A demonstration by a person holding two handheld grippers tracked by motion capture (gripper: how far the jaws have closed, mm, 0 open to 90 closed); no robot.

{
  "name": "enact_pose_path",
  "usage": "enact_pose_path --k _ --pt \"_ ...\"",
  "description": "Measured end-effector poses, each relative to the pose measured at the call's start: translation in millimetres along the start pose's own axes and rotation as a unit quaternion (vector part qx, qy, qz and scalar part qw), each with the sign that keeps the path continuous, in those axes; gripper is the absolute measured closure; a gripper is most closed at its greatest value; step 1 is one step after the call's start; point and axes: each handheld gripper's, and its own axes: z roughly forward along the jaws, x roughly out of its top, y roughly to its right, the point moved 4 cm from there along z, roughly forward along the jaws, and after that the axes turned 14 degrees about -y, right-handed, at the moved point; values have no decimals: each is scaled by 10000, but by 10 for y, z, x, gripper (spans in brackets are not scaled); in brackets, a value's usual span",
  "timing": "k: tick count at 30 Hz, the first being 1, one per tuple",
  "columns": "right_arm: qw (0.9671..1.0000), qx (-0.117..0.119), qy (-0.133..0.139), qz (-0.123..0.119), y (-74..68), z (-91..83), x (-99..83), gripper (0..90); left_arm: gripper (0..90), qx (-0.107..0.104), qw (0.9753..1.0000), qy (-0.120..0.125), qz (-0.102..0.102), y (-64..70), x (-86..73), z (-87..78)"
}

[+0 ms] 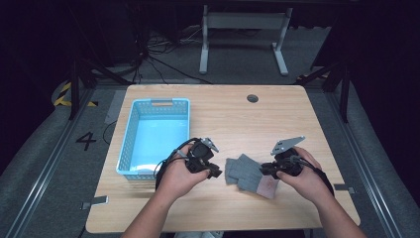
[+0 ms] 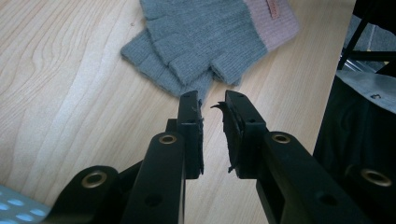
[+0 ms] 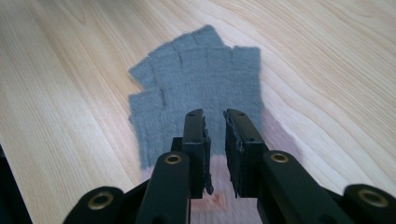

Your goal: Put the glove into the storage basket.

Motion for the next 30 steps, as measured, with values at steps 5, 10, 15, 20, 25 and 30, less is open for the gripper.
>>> enact_pose_path --k 5,10,15,20,25,30 --pt "9998 -33 64 180 69 -115 -119 792 775 10 10000 -40 23 7 12 17" --pt "9994 -56 26 344 150 -180 -238 790 775 -15 10000 -75 7 23 31 59" --pt "9985 -208 -41 513 243 -199 -334 784 775 -6 9999 -142 74 24 65 101" --pt "9976 -195 -311 593 305 -171 -442 776 774 -38 9997 -204 85 18 95 159" --pt "9969 -134 -362 691 348 -129 -508 766 767 -14 9996 -279 56 -6 130 254" --pt "9964 -73 -435 725 365 -98 -551 766 766 -6 9990 -428 107 -21 164 361"
